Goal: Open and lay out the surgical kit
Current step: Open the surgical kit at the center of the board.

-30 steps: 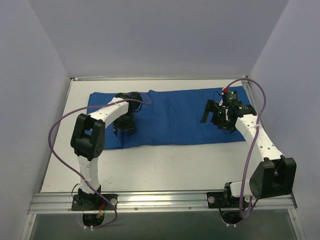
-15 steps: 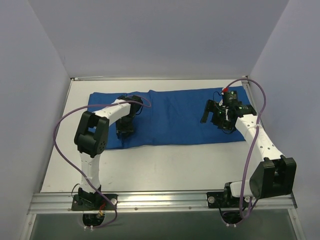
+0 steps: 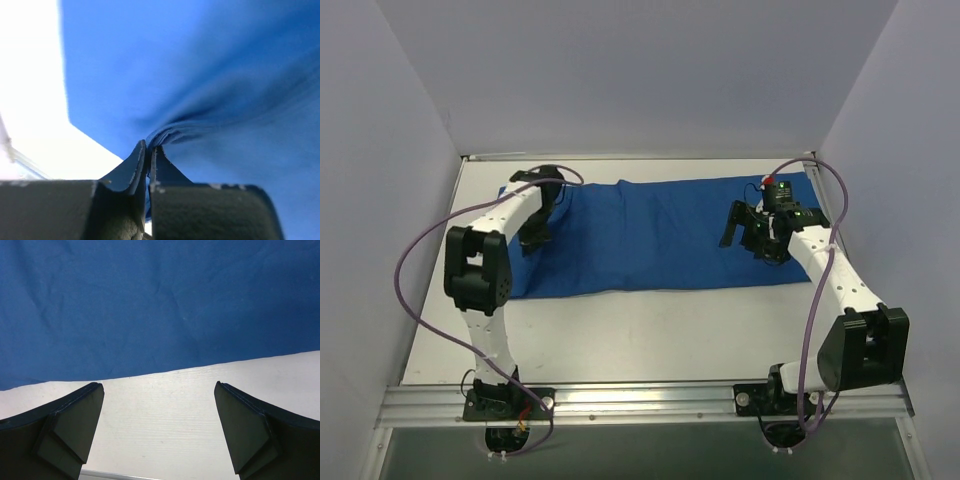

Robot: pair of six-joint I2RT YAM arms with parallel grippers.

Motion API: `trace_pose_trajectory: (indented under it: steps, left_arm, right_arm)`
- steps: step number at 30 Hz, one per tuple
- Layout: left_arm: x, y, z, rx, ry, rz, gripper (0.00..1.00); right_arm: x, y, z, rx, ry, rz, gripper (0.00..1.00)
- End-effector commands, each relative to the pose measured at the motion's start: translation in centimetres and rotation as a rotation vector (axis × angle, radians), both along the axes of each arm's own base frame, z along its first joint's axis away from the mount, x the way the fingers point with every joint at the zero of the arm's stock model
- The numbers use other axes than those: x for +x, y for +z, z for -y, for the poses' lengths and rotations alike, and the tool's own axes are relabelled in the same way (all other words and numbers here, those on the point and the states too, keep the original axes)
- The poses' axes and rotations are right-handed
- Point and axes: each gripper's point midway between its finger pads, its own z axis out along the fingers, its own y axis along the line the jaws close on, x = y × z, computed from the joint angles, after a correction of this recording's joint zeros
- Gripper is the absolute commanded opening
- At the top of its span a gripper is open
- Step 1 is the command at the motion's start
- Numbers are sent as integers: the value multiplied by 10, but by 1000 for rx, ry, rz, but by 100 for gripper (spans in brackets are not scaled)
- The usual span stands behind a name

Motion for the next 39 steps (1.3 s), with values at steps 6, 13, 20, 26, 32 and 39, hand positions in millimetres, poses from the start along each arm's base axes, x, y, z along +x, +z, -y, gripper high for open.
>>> trace_pose_trajectory:
  steps: [6,13,20,26,32,39]
  left_arm:
    - [-23,118,-172,390,249,69,2]
    - [-56,121,-230,354,454,77,9]
    - [-39,106,-193,279,374,120,80]
    - [-10,99,-151,245,259,152,79]
    - [20,41,-104,14,143,108,12]
    - [36,-7,-94,-44,121,29,2]
  right_arm:
    - [11,-2,-16,24,53,-11,100]
    - [14,-8,-28,25,92,-44,100]
    - [24,-30,-18,-39,63,-90,100]
    - [37,-48,-6,-82,-5,-110,99]
    - [64,-63,12,-116,-68,-97,46]
    - [79,-108,28,-122,-96,-163,0]
